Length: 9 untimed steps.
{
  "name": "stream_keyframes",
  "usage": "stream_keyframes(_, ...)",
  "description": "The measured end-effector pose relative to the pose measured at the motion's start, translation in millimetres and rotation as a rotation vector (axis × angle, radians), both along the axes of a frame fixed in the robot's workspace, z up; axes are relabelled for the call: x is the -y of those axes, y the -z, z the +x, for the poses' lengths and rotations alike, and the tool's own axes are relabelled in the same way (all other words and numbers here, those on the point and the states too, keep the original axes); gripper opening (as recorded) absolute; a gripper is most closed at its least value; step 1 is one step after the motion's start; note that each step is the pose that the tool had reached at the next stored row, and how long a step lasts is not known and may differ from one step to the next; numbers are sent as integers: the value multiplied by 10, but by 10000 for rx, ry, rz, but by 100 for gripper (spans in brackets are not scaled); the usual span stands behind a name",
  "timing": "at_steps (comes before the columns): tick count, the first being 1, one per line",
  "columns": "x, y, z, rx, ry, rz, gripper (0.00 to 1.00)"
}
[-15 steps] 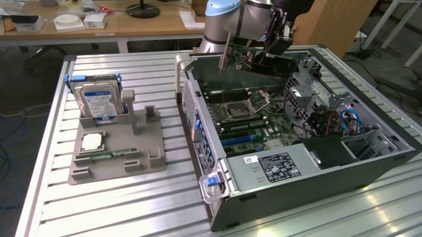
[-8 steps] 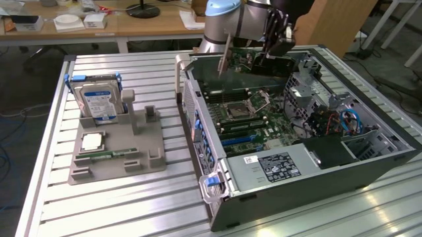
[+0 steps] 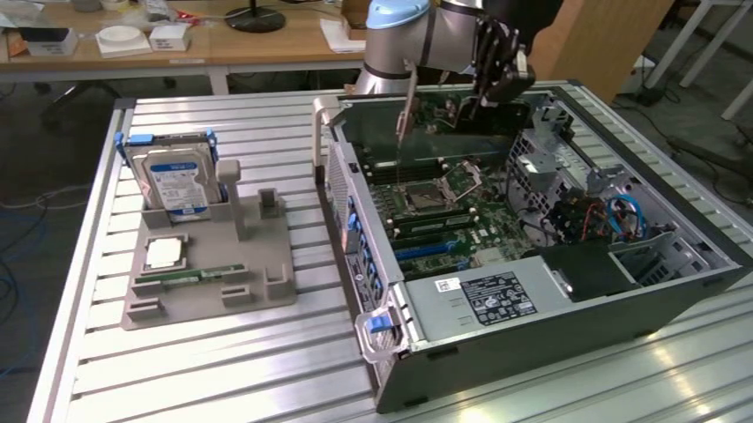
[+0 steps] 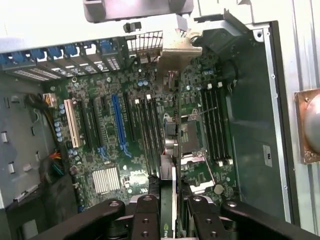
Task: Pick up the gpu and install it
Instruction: 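Insert the gpu into the slot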
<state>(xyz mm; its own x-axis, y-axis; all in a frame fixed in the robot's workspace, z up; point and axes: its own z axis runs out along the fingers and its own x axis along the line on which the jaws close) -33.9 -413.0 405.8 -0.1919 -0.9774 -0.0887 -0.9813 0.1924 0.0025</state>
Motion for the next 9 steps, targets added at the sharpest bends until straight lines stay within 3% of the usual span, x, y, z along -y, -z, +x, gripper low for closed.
stream_keyframes(4,11,17,-1,45,-142,-18,26)
stream_keyframes(6,17,19,-1,43,-209,-86,26)
stream_keyframes(9,31,23,0,42,-265,-243,26)
